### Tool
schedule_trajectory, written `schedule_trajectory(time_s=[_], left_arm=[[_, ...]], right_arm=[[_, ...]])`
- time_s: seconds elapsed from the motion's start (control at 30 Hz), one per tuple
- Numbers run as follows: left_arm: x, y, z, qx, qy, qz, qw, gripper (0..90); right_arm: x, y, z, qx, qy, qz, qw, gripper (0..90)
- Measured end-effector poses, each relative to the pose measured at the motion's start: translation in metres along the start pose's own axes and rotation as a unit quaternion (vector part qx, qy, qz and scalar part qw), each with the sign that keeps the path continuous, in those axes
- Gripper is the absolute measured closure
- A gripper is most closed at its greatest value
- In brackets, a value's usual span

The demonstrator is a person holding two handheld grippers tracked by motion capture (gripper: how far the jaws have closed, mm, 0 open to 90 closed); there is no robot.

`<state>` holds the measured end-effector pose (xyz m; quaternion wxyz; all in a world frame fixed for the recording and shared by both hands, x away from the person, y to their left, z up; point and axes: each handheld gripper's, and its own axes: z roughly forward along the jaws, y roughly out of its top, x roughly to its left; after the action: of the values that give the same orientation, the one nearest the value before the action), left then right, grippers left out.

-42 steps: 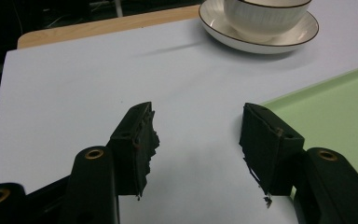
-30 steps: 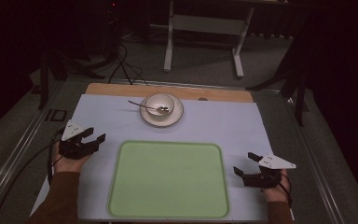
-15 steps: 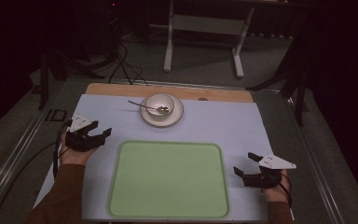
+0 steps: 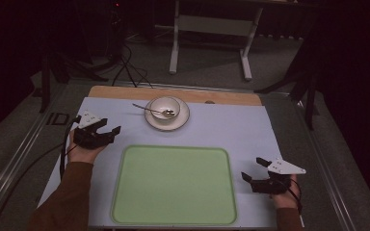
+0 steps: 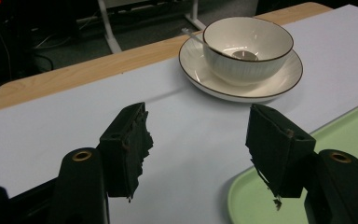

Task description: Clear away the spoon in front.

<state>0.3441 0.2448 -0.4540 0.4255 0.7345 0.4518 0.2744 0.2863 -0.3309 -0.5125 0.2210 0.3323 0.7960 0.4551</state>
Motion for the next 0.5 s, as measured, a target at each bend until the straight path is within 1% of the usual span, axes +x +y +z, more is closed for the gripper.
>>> schedule_trajectory(time_s=[0.2, 0.37, 0.5], left_arm=[[-0.002, 0.008, 0.008, 0.001, -0.003, 0.006, 1.0, 38.8], [0.001, 0.013, 0.014, -0.002, -0.008, 0.001, 1.0, 39.8], [0.004, 0.018, 0.016, -0.01, -0.009, -0.005, 0.9999, 39.9]], right_arm=[[0.0, 0.0, 0.0, -0.001, -0.001, 0.002, 1.0, 15.1], [0.0, 0.0, -0.001, -0.002, -0.002, 0.002, 1.0, 15.1], [0.0, 0.0, 0.0, 0.0, 0.0, 0.001, 1.0, 15.1]])
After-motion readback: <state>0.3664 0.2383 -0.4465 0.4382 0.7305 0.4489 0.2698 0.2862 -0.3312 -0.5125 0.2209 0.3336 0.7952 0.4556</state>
